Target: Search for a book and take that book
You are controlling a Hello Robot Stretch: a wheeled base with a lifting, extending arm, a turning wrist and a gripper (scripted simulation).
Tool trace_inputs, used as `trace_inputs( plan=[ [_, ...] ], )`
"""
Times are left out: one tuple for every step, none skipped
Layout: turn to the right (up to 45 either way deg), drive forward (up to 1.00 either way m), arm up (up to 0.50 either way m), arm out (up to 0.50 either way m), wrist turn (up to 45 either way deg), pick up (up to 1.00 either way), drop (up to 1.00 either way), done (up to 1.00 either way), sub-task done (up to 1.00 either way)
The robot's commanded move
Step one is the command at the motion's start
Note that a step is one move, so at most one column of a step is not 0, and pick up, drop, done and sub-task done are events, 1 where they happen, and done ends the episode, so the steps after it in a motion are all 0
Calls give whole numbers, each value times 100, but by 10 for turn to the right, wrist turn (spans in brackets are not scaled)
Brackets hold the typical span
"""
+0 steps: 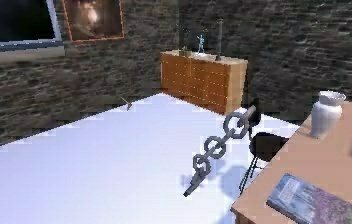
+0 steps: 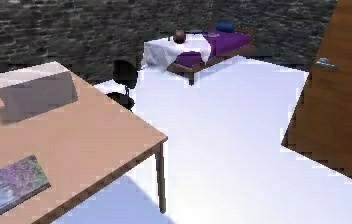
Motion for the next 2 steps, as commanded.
trace_inputs(
  plan=[
    [-420, 0, 0, 0, 0, 0, 0, 0, 0],
    [0, 0, 50, 0, 0, 0, 0, 0, 0]
  ],
)
